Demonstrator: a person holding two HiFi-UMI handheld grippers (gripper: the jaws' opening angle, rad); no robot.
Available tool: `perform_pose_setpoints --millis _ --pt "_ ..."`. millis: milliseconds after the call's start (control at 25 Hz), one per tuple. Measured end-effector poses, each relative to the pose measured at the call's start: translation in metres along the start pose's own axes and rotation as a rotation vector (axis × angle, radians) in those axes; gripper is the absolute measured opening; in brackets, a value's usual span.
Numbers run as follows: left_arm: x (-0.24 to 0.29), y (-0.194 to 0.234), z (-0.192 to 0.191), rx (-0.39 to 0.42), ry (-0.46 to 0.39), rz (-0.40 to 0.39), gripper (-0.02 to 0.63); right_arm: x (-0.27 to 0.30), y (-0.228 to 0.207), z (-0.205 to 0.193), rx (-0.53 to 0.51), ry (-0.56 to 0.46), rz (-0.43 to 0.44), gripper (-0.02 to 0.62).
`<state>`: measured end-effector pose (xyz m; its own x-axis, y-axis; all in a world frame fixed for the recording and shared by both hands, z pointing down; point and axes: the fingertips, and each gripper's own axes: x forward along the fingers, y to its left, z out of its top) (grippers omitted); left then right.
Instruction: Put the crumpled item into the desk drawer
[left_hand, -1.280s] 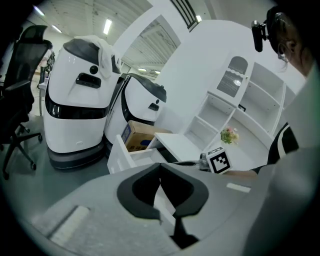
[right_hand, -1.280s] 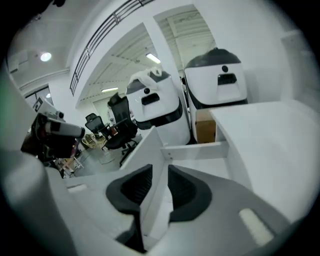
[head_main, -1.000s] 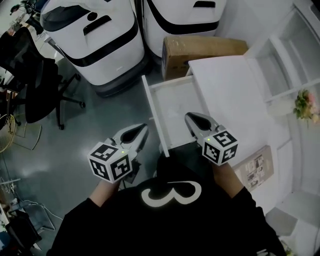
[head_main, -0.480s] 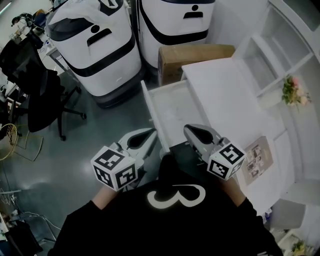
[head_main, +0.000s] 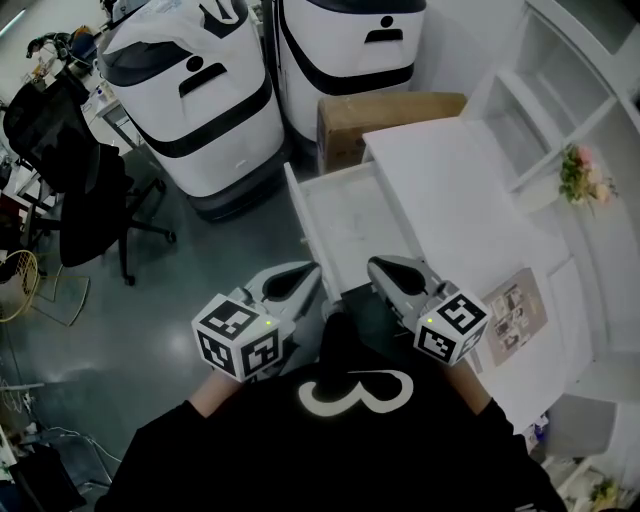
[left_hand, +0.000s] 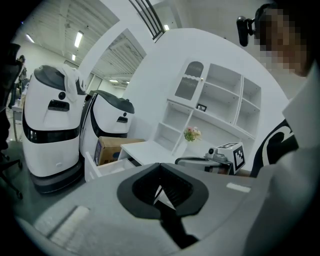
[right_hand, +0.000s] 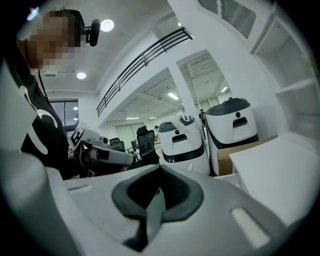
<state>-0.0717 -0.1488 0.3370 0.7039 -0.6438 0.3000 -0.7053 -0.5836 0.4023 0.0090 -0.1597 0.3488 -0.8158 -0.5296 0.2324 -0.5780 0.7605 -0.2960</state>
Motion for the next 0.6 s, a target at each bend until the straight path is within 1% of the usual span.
perform_pose_setpoints --millis 280,600 --pt "0.006 -0.005 -0.007 -0.002 0.013 -0.004 0.009 -0.005 -0.001 -0.011 0.021 0.020 0.003 0.003" --pt "0.017 -0.004 -0.008 -0.008 0.028 -0.001 0.009 -0.008 -0.021 -0.015 0.054 0.024 -0.028 0.003"
